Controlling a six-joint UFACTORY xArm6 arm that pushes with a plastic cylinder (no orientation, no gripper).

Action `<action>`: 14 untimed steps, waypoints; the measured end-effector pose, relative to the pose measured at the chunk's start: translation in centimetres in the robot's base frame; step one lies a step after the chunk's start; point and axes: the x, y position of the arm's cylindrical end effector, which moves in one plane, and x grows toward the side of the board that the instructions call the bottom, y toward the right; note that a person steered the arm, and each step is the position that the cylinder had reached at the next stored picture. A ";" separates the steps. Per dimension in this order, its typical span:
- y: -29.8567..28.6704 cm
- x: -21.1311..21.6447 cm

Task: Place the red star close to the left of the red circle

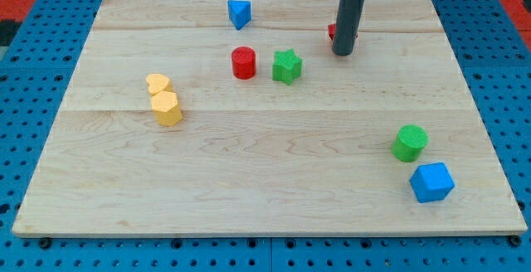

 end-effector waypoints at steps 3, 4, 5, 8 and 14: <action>0.9 1.0; 1.2 2.3; -0.8 -0.1; 6.1 -8.3; 6.8 6.2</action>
